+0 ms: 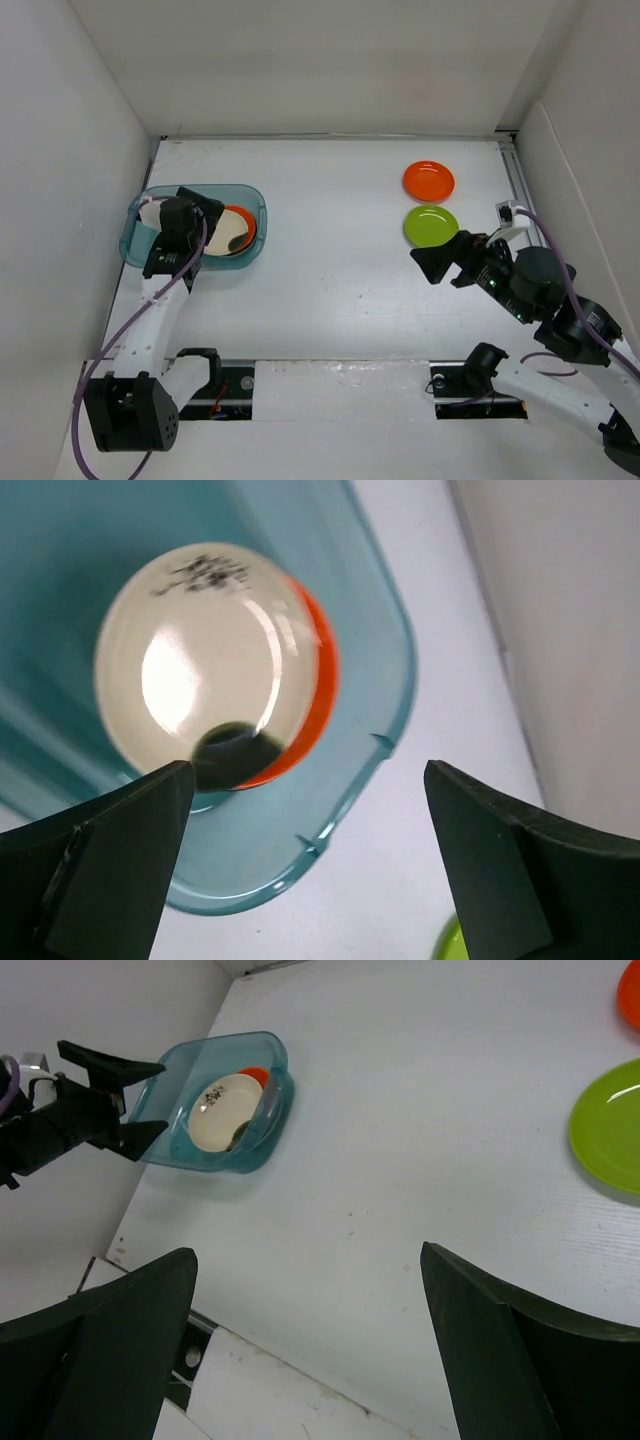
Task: Place the plates into the plastic bin on the countertop
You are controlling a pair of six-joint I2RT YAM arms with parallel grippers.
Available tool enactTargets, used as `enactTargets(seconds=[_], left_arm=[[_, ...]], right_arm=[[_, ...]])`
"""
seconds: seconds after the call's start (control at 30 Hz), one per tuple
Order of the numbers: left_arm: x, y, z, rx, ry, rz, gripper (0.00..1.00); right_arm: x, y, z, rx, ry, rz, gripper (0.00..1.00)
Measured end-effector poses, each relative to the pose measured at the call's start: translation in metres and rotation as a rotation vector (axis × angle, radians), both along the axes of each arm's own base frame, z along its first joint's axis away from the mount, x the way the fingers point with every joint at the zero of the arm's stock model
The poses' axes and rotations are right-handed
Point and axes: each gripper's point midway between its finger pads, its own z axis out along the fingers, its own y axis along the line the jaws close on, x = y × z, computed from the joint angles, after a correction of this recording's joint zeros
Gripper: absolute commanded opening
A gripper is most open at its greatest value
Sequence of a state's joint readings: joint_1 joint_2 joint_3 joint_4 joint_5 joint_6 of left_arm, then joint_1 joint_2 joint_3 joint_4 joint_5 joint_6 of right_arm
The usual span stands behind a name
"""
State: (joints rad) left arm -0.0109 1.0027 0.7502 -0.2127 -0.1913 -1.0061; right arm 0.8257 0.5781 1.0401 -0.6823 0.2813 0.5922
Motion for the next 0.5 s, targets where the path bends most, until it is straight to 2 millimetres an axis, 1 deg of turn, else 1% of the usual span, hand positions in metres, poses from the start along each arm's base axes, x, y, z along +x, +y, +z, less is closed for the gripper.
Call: enactTargets(seconds=[0.07, 0.1, 0.17, 0.2, 0.23, 0.27, 0.3, 0.37, 0.4, 0.43, 0.47, 0.5], left_arm=[[0.008, -0.007, 0.015, 0.02, -0.059, -0.051, 1.0], [0.013, -0.015, 0.021, 0.036, -0.07, -0.093, 1.0], [0.033, -0.046, 0.036, 0.054, -0.091, -0.216, 1.0], [0.046, -0.073, 0.046, 0.066, -0.111, -0.305, 1.0], [0.061, -0.105, 0.057, 0.077, -0.133, -0.402, 1.0], [0.074, -0.147, 0.067, 0.082, -0.162, -0.517, 1.0], [0.084, -0.19, 0.072, 0.084, -0.182, -0.63, 1.0], [0.093, -0.273, 0.077, 0.069, -0.225, -0.84, 1.0], [0.094, -0.313, 0.074, 0.051, -0.248, -0.938, 1.0], [0.091, -0.351, 0.064, 0.03, -0.252, -1.03, 1.0], [0.085, -0.383, 0.052, 0.009, -0.251, -1.112, 1.0], [0.08, -0.409, 0.034, -0.011, -0.235, -1.181, 1.0]], right_arm=[[-0.001, 0.0, 0.001, 0.005, 0.0, 0.0, 0.99], [-0.001, 0.0, 0.001, 0.006, 0.0, 0.001, 0.99], [-0.001, 0.0, 0.001, 0.009, 0.002, 0.0, 0.99], [-0.001, 0.0, 0.001, 0.012, 0.004, -0.003, 0.99], [0.0, -0.001, 0.001, 0.014, 0.004, -0.008, 0.99], [0.001, -0.003, 0.002, 0.017, 0.005, -0.021, 0.99], [0.002, -0.005, 0.003, 0.023, 0.009, -0.037, 0.99], [0.004, -0.012, 0.007, 0.036, 0.011, -0.083, 0.99], [0.005, -0.016, 0.012, 0.047, 0.008, -0.103, 0.99], [0.005, -0.019, 0.017, 0.06, 0.003, -0.12, 0.99], [0.004, -0.022, 0.022, 0.074, -0.002, -0.132, 0.99], [0.003, -0.025, 0.027, 0.089, -0.011, -0.138, 0.99]])
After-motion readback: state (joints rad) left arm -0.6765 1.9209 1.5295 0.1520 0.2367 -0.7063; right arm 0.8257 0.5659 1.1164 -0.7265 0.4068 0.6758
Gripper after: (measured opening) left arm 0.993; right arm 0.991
